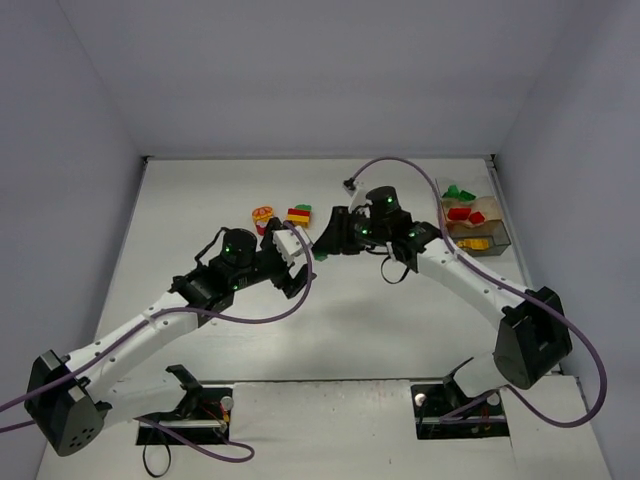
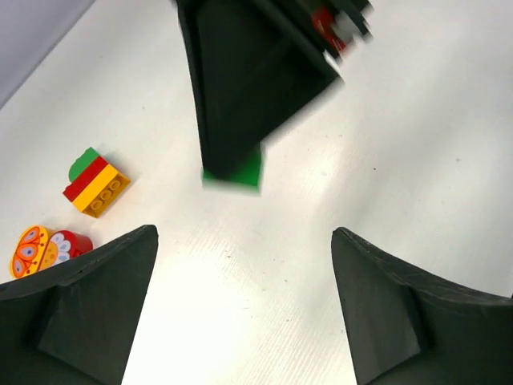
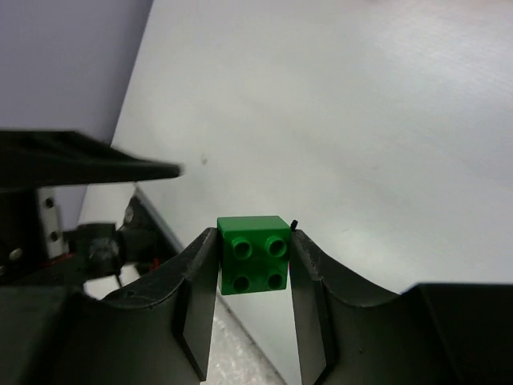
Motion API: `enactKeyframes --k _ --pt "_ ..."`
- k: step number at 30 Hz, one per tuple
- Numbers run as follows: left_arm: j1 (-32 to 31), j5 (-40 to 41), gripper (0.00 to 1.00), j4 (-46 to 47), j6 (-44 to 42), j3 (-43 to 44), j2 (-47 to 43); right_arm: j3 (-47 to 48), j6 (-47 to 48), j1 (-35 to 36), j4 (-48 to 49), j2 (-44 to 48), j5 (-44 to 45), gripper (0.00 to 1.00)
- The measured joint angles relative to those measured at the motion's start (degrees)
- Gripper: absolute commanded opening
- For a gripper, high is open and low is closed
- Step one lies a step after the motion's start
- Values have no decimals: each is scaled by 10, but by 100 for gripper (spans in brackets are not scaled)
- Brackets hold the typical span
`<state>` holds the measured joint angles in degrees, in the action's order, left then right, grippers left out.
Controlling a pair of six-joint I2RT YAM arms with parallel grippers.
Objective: Sort the legos into containers by color
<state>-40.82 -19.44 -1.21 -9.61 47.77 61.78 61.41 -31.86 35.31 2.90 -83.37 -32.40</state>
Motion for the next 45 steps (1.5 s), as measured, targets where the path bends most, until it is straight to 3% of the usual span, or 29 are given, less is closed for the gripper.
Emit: enactKeyframes --k 11,17,24,30,37,45 --pt "11 70 84 -7 41 -15 -35 108 104 -233 -36 -41 203 0" --pt "26 105 84 -39 89 -12 30 163 144 -341 -37 -122 318 0" --pt "40 120 84 -73 130 18 101 261 180 -429 -37 -255 370 0" --pt "66 130 84 -74 154 21 99 338 205 -457 -38 -339 371 13" --pt "96 128 84 -80 179 29 106 383 215 -466 -40 -400 364 43" --pt "125 118 84 -89 193 95 168 383 221 -469 -45 -414 344 53"
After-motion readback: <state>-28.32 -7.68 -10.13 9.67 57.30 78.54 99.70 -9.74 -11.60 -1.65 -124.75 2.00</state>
